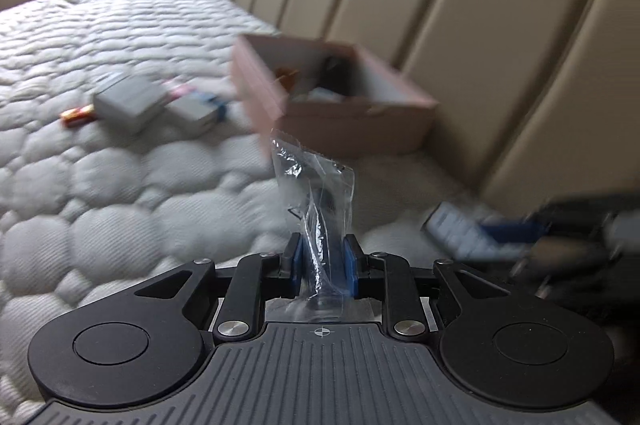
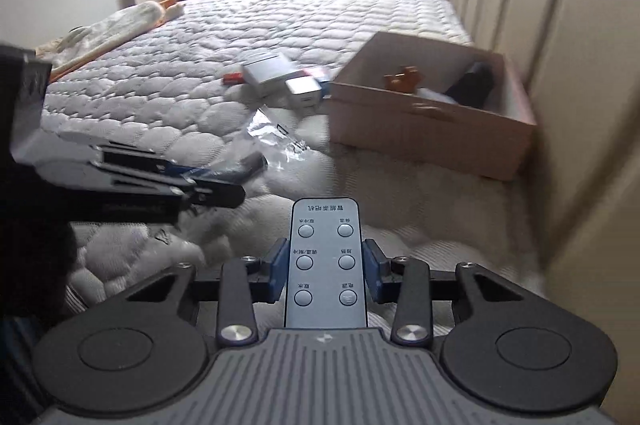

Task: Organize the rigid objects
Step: 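Carry the plastic bag and white remote toward the pink box with both tools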

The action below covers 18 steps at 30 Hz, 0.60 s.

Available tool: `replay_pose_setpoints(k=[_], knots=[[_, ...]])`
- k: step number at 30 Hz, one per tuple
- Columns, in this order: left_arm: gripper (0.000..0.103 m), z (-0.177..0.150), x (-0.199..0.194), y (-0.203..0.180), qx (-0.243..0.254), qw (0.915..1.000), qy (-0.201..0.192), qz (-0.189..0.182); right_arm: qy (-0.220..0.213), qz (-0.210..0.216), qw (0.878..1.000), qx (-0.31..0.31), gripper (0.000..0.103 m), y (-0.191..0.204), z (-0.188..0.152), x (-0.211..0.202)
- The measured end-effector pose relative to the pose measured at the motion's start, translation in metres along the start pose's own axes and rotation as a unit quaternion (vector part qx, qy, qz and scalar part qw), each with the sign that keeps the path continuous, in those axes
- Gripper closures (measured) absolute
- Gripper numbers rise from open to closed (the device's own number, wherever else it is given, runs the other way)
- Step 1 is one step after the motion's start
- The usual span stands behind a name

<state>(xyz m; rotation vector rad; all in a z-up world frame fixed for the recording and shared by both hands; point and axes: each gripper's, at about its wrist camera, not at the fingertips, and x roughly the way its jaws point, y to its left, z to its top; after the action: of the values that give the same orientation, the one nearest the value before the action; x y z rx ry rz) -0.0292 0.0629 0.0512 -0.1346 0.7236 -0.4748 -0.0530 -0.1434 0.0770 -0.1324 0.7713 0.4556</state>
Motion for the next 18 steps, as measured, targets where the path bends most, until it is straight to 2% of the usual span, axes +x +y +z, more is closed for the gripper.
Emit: replay_pose_setpoints(k=[2,6,10,13,15,18], knots=[[0.079,0.021,0.004,-0.01,-0.001,0.9999,-0.007,-0.008,-0.009,-0.012,1.0,-0.001,0.065,-0.004,-0.007,-0.008],[0.079,0.083,0.02,-0.033,0.016,0.9993,-0.033,0.01,-0.036,-0.04,0.999,0.008,0.065,-0.01,-0.015,-0.018],[0.079,0.145,0.049,-0.051,0.03,0.9965,-0.06,0.051,-0.074,-0.035,0.997,0.015,0.065,-0.013,-0.019,-0.027],[0.077,0.178,0.078,-0.049,0.016,0.9953,-0.077,0.057,-0.091,-0.035,0.995,0.015,0.065,-0.015,-0.02,-0.028],[0.073,0.188,0.107,-0.043,0.01,0.9954,-0.06,0.074,-0.097,-0.038,0.995,0.011,0.065,-0.016,-0.021,-0.026],[0.075,0.186,0.145,-0.034,-0.011,0.9925,-0.005,0.122,-0.101,-0.034,0.994,0.012,0.065,-0.017,-0.025,-0.026]])
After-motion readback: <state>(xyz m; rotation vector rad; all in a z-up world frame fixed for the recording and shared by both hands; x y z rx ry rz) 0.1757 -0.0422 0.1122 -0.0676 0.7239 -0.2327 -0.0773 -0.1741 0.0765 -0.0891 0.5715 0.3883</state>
